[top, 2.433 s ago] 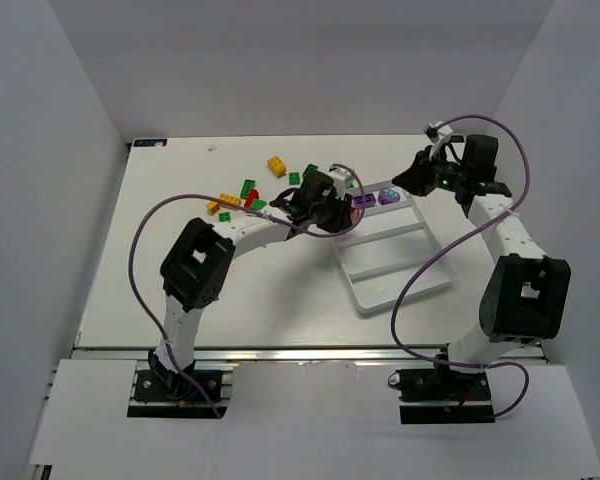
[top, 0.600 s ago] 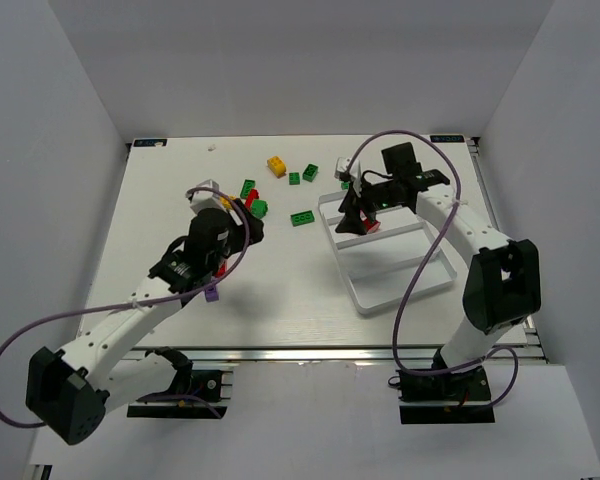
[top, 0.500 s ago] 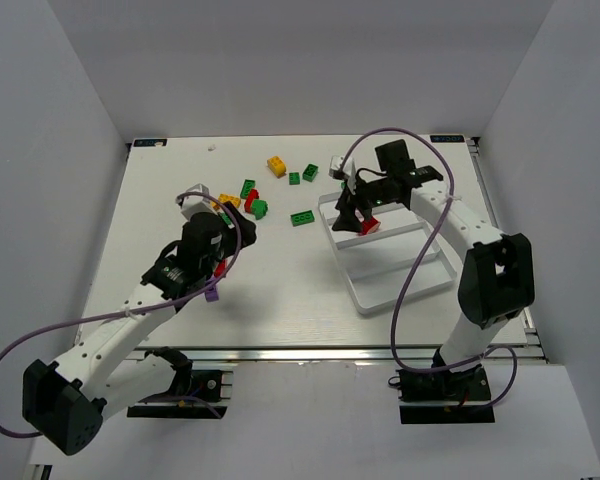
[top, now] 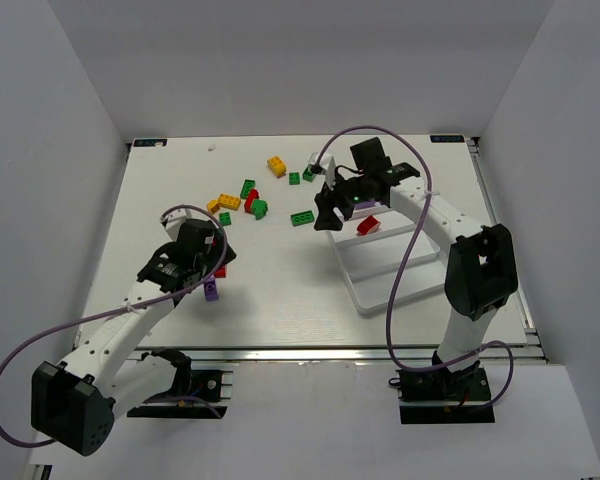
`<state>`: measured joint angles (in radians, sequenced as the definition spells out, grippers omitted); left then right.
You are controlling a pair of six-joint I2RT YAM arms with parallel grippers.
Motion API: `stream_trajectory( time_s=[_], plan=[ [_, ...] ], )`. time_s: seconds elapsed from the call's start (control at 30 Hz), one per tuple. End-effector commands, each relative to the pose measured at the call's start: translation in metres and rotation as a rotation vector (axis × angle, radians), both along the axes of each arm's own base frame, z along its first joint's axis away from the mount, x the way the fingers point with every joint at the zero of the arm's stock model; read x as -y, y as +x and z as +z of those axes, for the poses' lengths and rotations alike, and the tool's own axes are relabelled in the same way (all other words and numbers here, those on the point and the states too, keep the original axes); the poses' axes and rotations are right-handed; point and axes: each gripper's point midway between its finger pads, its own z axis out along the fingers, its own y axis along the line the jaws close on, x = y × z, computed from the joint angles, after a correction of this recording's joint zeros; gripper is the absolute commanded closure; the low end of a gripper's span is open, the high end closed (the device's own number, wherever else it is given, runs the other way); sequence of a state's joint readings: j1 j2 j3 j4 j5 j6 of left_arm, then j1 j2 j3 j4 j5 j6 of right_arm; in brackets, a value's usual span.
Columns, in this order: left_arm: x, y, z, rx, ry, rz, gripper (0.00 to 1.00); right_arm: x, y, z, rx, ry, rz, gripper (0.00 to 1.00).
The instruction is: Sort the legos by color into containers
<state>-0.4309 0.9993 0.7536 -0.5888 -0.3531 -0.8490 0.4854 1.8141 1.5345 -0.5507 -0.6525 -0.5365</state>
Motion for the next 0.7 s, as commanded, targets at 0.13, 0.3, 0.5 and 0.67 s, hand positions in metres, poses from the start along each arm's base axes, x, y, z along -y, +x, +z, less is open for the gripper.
stream_trajectory(
  time_s=[0.13,0.3,0.5,0.67],
  plan=[
    [-0.030,-0.018,-0.040,-0.172,-0.025,0.069,0.16,-0.015,0.007,0.017,0.009,0.037,-0.034,0.28],
    [-0.029,-0.021,-0.061,-0.255,-0.025,0.036,0.13,-0.015,0.007,0.013,-0.011,0.037,-0.043,0.28],
    [-0.032,-0.017,-0.068,-0.292,0.023,0.020,0.13,-0.016,0.005,0.008,-0.023,0.045,-0.049,0.28],
    [-0.037,-0.015,-0.071,-0.319,0.066,0.011,0.13,-0.018,0.006,0.009,-0.022,0.051,-0.046,0.28]
  ],
)
